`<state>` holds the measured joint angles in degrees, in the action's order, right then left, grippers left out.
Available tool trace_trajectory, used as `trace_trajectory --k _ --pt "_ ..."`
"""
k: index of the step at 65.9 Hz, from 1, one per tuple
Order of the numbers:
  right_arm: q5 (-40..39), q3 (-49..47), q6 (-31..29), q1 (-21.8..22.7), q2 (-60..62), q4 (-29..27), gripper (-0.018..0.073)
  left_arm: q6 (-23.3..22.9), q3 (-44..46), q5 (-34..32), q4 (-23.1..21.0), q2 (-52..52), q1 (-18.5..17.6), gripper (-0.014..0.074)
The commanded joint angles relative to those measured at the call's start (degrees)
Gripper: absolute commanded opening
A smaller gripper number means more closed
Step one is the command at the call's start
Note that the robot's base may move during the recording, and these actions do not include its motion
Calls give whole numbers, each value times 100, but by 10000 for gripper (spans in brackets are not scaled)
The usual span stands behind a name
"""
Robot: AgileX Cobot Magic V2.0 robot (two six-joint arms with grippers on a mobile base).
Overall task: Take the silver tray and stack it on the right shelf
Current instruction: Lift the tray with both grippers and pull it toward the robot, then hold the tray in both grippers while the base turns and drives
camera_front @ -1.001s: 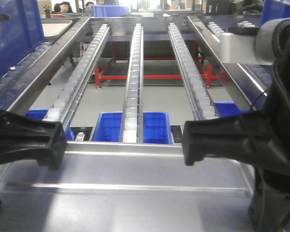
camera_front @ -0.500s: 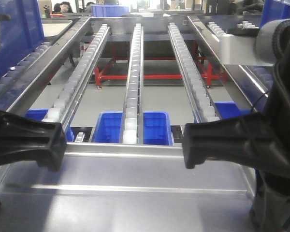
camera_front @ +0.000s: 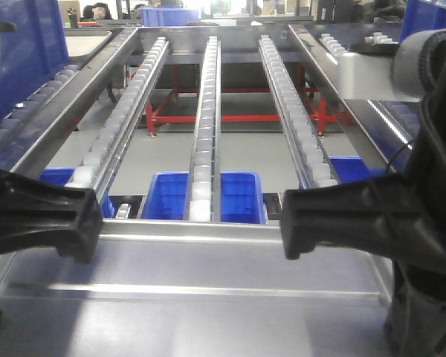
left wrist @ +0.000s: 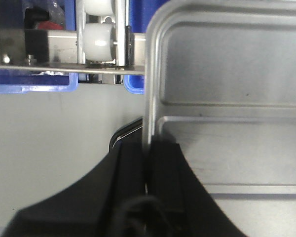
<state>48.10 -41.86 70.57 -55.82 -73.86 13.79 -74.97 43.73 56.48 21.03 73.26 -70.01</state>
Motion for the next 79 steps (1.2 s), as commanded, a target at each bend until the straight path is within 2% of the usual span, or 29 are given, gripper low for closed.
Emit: trace_trajectory --k 1,36,79 --pt "-49 -149 -50 28 183 141 70 46 169 93 126 -118 -5 -100" --pt "-18 -149 -50 28 183 141 70 46 169 93 115 -118 -5 -100" --pt "655 -149 -50 28 183 141 70 46 169 93 104 -118 -17 -100"
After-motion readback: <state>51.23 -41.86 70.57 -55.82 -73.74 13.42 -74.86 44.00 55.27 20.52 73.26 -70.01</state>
